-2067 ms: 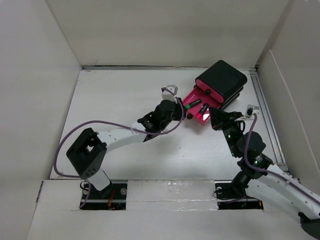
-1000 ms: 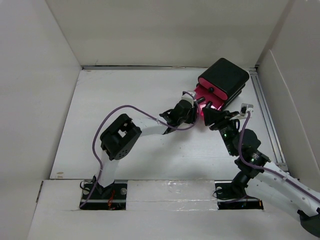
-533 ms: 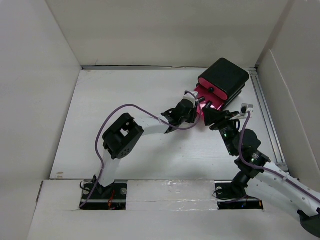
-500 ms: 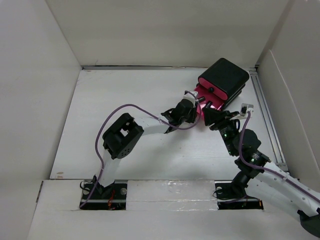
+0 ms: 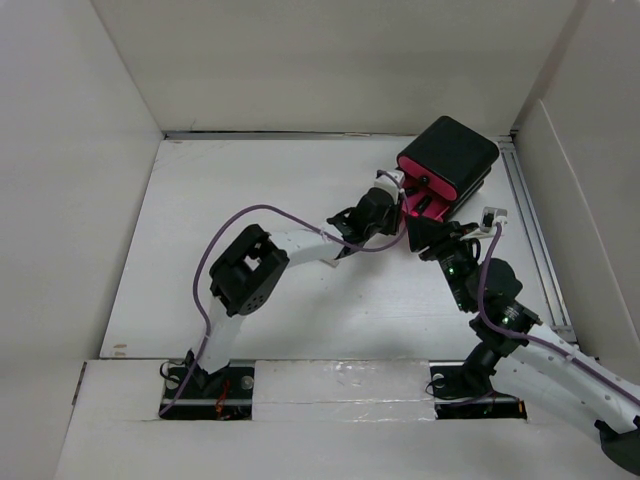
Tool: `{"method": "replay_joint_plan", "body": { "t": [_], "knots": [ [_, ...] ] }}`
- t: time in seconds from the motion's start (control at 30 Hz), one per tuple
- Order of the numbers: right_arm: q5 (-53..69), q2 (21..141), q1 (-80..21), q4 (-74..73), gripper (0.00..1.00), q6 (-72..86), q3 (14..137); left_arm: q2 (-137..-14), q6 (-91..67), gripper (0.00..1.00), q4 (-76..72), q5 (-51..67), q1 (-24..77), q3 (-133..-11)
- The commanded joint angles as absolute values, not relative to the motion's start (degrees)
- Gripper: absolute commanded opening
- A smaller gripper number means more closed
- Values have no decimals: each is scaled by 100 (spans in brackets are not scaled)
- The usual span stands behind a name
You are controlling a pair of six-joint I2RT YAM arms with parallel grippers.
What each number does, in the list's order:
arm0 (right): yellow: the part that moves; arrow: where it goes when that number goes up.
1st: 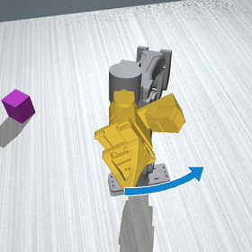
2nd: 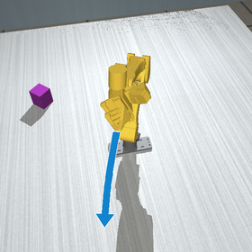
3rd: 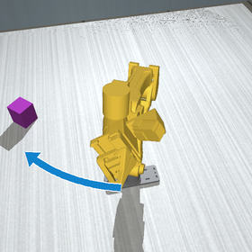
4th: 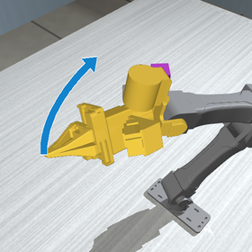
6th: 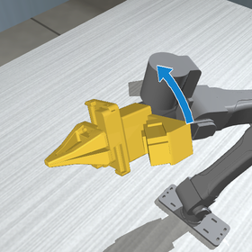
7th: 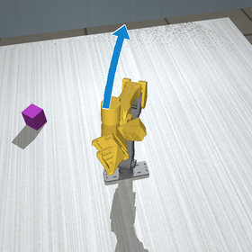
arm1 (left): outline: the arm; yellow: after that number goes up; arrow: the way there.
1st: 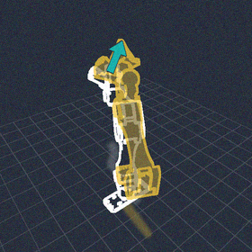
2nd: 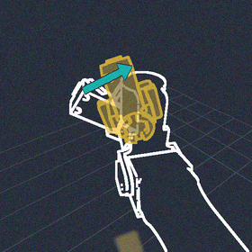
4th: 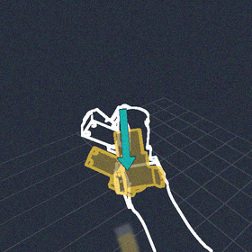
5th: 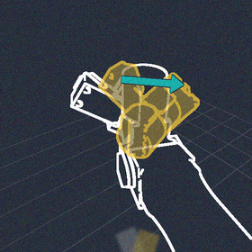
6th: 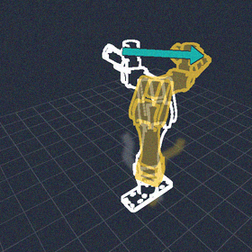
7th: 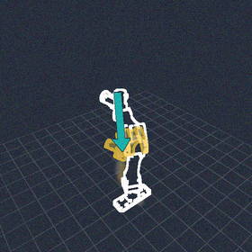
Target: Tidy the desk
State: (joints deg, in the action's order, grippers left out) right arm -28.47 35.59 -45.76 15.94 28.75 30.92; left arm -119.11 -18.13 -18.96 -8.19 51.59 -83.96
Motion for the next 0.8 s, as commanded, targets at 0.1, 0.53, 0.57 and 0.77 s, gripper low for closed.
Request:
{"method": "replay_joint_plan", "body": {
  "t": [0.1,0.53,0.57,0.77],
  "knots": [
    [-2909,3419,-4553,1881,46,2856,3164,-12217,-1723,12,-2320,-536,5194,-9368],
    [-3032,2971,-4553,1837,45,2883,3050,-13481,-1828,24,-2435,-703,5194,-10853],
    [-3032,2971,-4553,1846,45,2892,3050,-13569,-1863,27,-2417,-712,5194,-10959],
    [-2971,3023,-4553,1854,45,2909,3050,-14106,-2153,44,-2391,-580,5089,-11627]
  ]
}}
